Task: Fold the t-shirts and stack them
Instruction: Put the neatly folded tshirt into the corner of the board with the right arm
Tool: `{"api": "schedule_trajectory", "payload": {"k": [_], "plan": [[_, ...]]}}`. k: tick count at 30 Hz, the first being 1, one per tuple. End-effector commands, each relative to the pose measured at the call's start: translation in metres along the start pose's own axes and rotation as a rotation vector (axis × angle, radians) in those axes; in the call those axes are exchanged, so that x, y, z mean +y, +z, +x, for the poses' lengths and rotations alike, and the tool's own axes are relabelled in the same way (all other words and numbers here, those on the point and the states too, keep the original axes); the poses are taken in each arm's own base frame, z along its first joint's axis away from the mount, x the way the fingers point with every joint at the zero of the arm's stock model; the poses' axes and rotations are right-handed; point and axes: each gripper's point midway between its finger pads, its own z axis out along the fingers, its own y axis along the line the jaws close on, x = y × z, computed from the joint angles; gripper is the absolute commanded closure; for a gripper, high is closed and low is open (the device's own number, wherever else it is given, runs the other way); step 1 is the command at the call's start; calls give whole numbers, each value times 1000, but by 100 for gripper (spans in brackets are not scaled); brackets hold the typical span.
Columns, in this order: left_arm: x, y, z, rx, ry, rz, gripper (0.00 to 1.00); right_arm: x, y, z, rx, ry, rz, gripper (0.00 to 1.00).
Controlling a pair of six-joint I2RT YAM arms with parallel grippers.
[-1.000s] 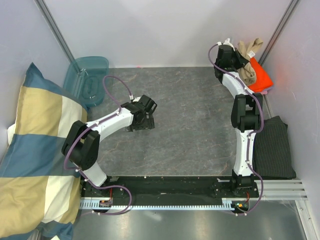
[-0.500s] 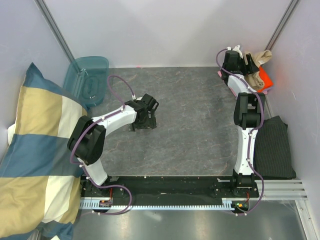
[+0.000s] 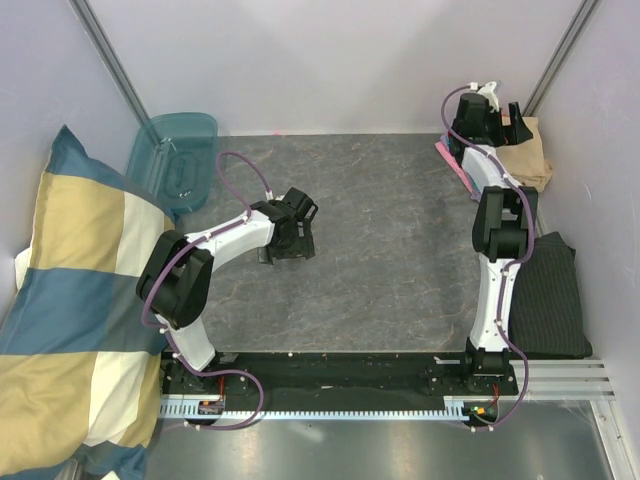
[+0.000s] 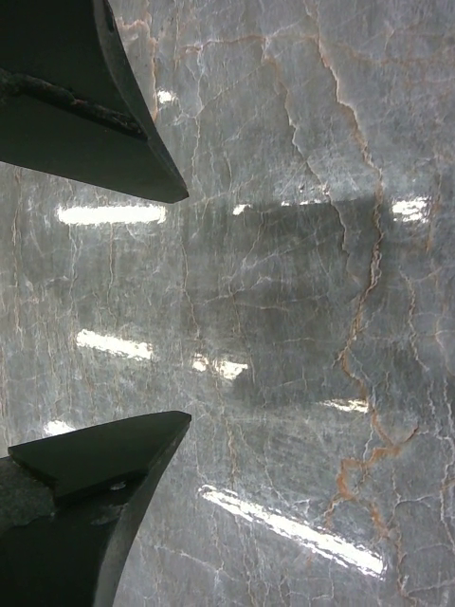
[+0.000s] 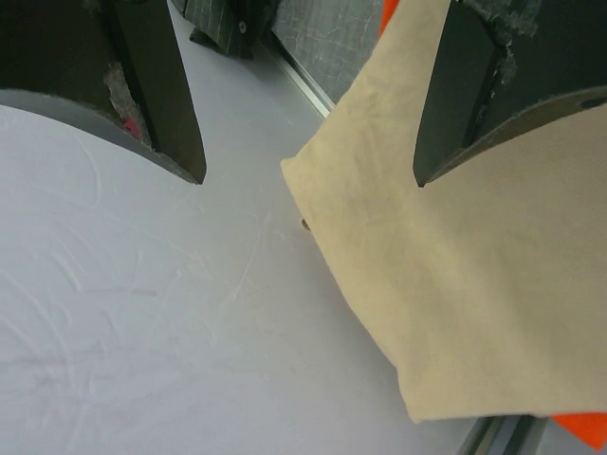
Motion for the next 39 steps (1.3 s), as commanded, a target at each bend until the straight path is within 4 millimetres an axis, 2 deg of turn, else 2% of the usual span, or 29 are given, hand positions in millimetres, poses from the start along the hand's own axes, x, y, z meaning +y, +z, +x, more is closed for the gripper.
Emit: {"api": "schedule_trajectory", "payload": {"k": [1,2,6,8,9,10,11,12,13,14,15,16,17,18,19,20,21,22,23,25,26,28,29,30,32,33,35,36,39], "plan": [[-7,-6,-11,-27,6,38,0,-44,-26,-39,-45,248,-74,2],[-7,-8,-11,-33,4,43,0,-50,-34,-41,-40,258,-108,2],[-2,-16,-18,-75,4,33,0,-43,-59,-41,-7,372,-288,2],[2,-21,-22,-106,10,27,0,-46,-80,-51,-7,479,-418,2],[3,-29,-28,-135,6,34,0,-33,-101,-48,-2,479,-496,2],[5,-33,-31,-158,6,36,0,-45,-123,-62,-36,529,-579,2],[6,-37,-35,-184,2,35,0,-49,-135,-64,-34,573,-614,2],[6,-50,-43,-226,-6,59,0,-43,-145,-49,-8,564,-643,2],[5,-55,-46,-254,-9,76,0,-66,-162,-56,-39,618,-672,2],[5,-60,-49,-276,-15,91,0,-66,-178,-56,-47,632,-750,2],[5,-76,-55,-318,-28,124,0,-58,-186,-33,-7,627,-783,2],[7,-80,-53,-328,-30,137,0,-82,-203,-40,-50,679,-818,2],[6,-88,-57,-355,-42,159,0,-84,-213,-32,-49,685,-843,2],[8,-93,-57,-369,-44,170,0,-76,-218,-7,3,686,-860,2],[12,-105,-56,-398,-53,188,0,-93,-232,-5,-20,709,-886,2],[16,-109,-57,-416,-59,187,0,-85,-240,18,12,684,-915,2],[21,-110,-53,-421,-59,183,0,-88,-247,27,21,685,-931,2],[25,-123,-54,-457,-64,202,0,-102,-262,32,1,691,-956,2],[30,-127,-53,-474,-68,197,0,-95,-268,55,30,655,-969,2],[40,-131,-47,-494,-60,194,0,-105,-291,72,22,635,-1009,2],[46,-143,-47,-533,-69,210,0,-102,-297,90,48,605,-1016,2],[54,-144,-42,-554,-60,204,0,-110,-311,113,97,606,-1027,2],[60,-154,-43,-590,-72,213,0,-107,-316,128,127,598,-1034,2],[64,-154,-39,-593,-70,212,0,-117,-323,132,118,628,-1046,2],[69,-165,-37,-630,-77,236,0,-115,-337,152,152,640,-1083,2],[71,-167,-34,-637,-77,243,0,-126,-344,154,124,677,-1105,2],[75,-172,-30,-647,-85,258,0,-128,-348,168,130,694,-1120,2],[78,-177,-28,-663,-106,274,0,-136,-351,171,115,716,-1129,2],[90,-179,-16,-672,-150,281,0,-143,-365,164,69,750,-1207,2]]}}
